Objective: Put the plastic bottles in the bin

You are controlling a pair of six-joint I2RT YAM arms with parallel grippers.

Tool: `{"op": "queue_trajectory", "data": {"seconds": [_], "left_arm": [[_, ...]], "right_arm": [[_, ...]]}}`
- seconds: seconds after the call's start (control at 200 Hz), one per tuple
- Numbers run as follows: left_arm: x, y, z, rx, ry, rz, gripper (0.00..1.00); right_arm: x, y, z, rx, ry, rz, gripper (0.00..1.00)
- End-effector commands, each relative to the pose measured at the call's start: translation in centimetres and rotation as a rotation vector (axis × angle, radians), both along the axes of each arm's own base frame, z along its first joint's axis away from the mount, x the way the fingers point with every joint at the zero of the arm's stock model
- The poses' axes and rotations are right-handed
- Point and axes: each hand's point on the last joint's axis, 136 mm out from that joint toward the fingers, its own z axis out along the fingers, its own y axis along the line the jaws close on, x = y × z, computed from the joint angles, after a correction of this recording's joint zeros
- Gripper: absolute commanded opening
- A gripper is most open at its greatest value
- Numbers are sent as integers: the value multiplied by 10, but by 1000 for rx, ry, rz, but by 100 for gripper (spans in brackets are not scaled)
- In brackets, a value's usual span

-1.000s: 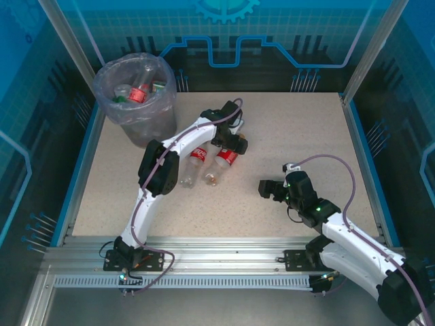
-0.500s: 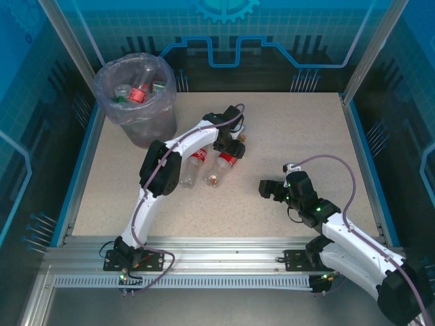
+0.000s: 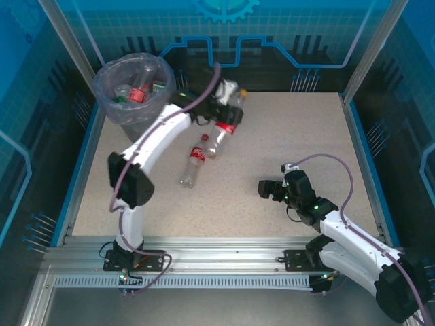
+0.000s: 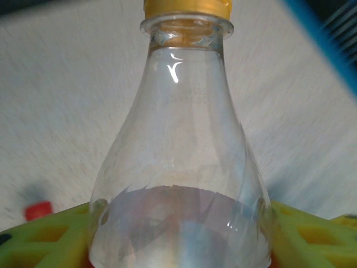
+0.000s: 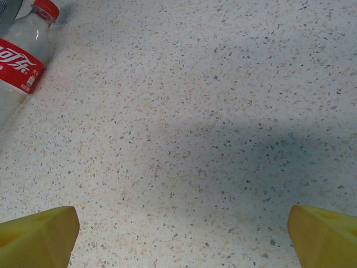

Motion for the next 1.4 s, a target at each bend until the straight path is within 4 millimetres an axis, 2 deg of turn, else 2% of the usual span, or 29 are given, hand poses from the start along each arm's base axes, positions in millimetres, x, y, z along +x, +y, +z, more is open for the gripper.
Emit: {"op": "queue_trajectory", "data": {"seconds": [0.0, 0.085, 0.17, 0.275, 0.38, 0.455, 0.535, 0.68, 0.881, 0.986, 1.256, 1.396], "left_arm": [[8, 60, 100, -166, -182, 95, 62], [19, 119, 143, -190, -307, 234, 62], [24, 173, 178, -225, -415, 348, 62], [28, 233, 210, -265, -540, 508, 63], [35, 283, 221, -239, -609, 653, 63], [43, 310, 219, -171, -624, 718, 64], [57, 330, 208, -56, -616, 752, 64], [80, 350, 183, 85, -583, 766, 65], [112, 361, 138, 207, -534, 719, 65], [123, 363, 113, 254, -490, 680, 65], [126, 379, 56, 383, -352, 599, 63], [122, 373, 25, 383, -258, 525, 65]], "right_arm": [[8, 0, 15, 15, -44, -3, 97], [6, -1, 14, 11, -43, -7, 97], [5, -2, 12, 9, -42, -8, 97], [3, -4, 9, 8, -40, -15, 97], [2, -4, 6, 11, -36, -15, 97], [0, -5, 5, 14, -33, -15, 97], [-2, -7, 5, 12, -31, -20, 97], [-6, -12, 3, 3, -31, -30, 97], [-10, -13, 2, 12, -26, -32, 97], [-13, -16, 2, 12, -29, -37, 97], [-12, -16, 0, 13, -31, -38, 97], [-10, -12, -1, 14, -29, -25, 97]]}}
